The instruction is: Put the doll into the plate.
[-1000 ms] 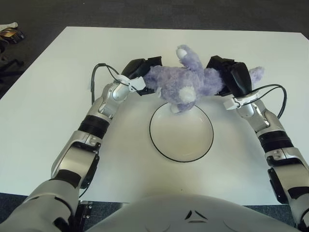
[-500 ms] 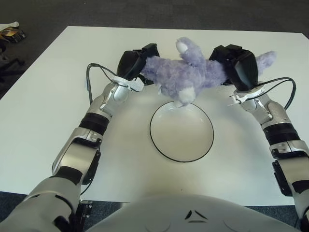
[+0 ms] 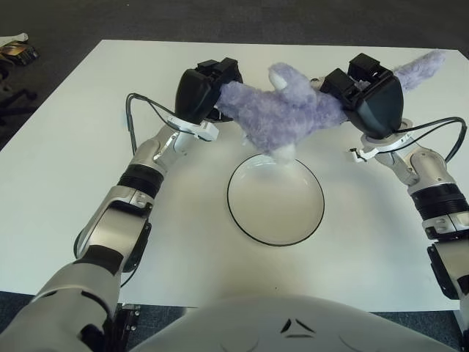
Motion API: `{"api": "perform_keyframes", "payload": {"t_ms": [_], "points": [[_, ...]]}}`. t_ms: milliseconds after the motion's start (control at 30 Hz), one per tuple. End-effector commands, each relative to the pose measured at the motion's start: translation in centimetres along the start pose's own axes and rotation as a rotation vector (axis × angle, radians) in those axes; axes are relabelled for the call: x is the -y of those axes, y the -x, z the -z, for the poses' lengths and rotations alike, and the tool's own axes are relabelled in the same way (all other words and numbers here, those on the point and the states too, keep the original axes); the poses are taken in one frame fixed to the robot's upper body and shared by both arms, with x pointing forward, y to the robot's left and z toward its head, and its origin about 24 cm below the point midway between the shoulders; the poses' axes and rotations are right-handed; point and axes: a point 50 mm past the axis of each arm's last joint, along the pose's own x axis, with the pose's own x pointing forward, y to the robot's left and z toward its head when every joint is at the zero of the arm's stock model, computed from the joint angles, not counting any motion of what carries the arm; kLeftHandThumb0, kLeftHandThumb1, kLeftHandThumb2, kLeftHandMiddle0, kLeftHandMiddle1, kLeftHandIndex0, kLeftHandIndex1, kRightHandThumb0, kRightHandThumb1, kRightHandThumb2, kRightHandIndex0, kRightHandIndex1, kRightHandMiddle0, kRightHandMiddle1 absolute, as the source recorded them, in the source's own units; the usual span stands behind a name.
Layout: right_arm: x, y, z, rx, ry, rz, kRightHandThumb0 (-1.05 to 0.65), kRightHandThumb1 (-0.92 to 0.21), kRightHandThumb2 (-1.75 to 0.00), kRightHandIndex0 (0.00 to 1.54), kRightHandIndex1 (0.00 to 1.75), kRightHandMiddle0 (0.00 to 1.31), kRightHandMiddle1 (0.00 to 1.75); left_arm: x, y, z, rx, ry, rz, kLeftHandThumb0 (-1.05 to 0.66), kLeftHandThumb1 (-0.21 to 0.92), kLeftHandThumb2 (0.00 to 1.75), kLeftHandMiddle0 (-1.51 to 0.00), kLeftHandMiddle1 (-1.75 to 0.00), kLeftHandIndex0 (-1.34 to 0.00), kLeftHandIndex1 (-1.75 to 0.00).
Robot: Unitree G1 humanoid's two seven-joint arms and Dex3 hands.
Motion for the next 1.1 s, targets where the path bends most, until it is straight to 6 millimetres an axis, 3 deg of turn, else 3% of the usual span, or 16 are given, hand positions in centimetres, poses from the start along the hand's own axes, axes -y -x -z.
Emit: {"api": "perform_keyframes", "payload": {"t_ms": [0,267,667,1067], "points": [[0.3,-0.1,0.6,0.029,0.007,0.007,0.50,-0.21,-1.45,0.70,1.75,0.90,1.75,-1.0,-0.8,0.3,0.041,-0.036,-0.045,-0.01,0.00,1.64,-0.87,-1.65,-0.63,-1.75],[0.6,-0.1,0.6,-0.010,-0.227,0.043,0.50,-0.23,-1.43,0.68,1.75,0.83,1.75,-1.3,-0.7,0.0,0.129,-0.073,-0.086,0.00,0.04,1.63,-0.81,-1.71,-0.61,-1.75],[0.8,-0.4,0.4,0.082,-0.173,0.179,0.50,-0.22,-1.43,0.68,1.75,0.84,1.75,-1.4,0.4,-0.6,0.264,-0.076,-0.094,0.00,0.07,1.61,-0.77,-1.74,-0.59,-1.75],[1.0,0.1,0.1,0.079,-0.236,0.175,0.52,-0.19,-1.47,0.71,1.75,0.90,1.75,-1.6,1.1,-0.7,0.340,-0.063,-0.148,0.00,0.08,1.57,-0.78,-1.68,-0.59,-1.75]]}}
